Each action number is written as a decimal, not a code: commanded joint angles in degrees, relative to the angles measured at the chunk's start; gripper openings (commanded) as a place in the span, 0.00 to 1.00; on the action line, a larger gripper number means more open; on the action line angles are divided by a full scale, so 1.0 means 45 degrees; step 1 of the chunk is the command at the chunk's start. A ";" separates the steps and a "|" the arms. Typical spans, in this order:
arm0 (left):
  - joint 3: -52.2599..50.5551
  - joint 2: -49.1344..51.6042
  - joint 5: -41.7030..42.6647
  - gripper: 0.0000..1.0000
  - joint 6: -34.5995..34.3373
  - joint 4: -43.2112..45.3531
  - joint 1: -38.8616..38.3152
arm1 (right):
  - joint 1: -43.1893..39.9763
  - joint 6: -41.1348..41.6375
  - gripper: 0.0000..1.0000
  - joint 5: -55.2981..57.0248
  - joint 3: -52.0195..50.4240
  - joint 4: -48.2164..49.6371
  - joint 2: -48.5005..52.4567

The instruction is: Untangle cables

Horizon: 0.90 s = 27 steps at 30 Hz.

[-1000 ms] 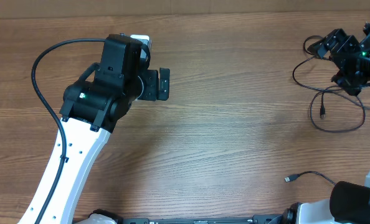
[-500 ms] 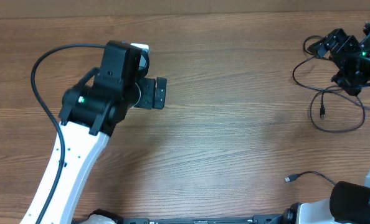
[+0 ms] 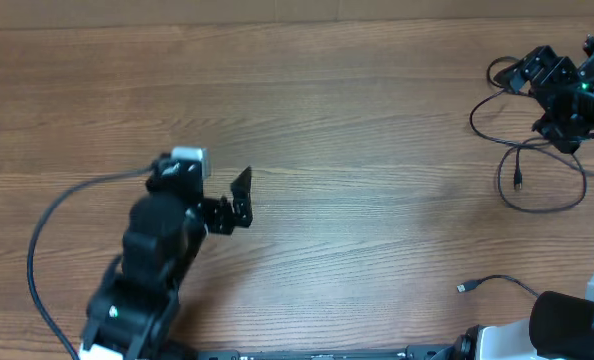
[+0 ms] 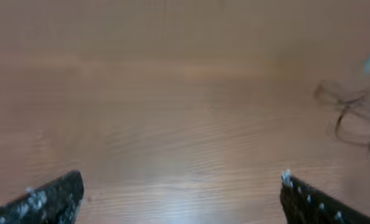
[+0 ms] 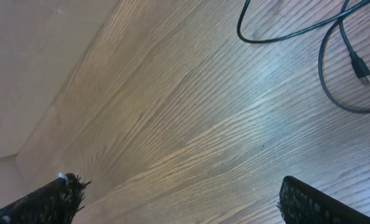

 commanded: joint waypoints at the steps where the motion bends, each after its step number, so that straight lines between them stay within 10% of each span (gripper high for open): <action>1: -0.2322 -0.1681 -0.0068 1.00 -0.0782 0.2249 -0.0010 | 0.0073 -0.0092 1.00 -0.0073 0.0053 0.0049 -0.0083; 13: -0.9228 -0.5464 -0.0549 1.00 -0.0767 1.1944 0.0704 | 0.0073 -0.0092 1.00 -0.0073 0.0053 0.0049 -0.0083; 27: -0.9233 -0.9306 -0.0364 1.00 0.0345 0.3798 0.2103 | 0.0073 -0.0092 1.00 -0.0073 0.0053 0.0049 -0.0083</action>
